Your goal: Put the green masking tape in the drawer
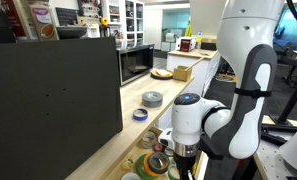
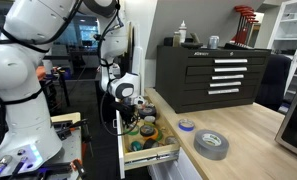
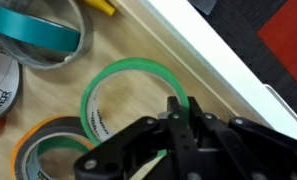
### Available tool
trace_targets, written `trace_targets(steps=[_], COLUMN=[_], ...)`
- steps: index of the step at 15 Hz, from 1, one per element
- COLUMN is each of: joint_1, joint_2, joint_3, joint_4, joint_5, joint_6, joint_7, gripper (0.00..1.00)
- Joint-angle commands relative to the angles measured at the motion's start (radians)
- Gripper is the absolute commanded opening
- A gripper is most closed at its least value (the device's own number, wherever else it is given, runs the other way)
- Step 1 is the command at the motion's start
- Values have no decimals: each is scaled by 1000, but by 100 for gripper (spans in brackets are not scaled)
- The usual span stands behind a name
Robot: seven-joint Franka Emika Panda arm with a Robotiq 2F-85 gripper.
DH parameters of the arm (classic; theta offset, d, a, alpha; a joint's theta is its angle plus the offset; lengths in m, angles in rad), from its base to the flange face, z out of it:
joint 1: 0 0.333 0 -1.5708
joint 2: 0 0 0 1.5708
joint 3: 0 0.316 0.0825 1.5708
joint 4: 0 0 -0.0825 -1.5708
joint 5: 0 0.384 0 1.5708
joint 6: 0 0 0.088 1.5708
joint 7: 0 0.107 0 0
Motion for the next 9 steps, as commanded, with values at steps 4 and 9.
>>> trace_targets(steps=[4, 9], joint_1=[-33, -64], joint_2=[2, -54], joint_3=[24, 51], joint_4=[-12, -34], joint_5=[25, 39], joint_6=[-9, -34], joint_7=[-31, -33], gripper=[60, 93])
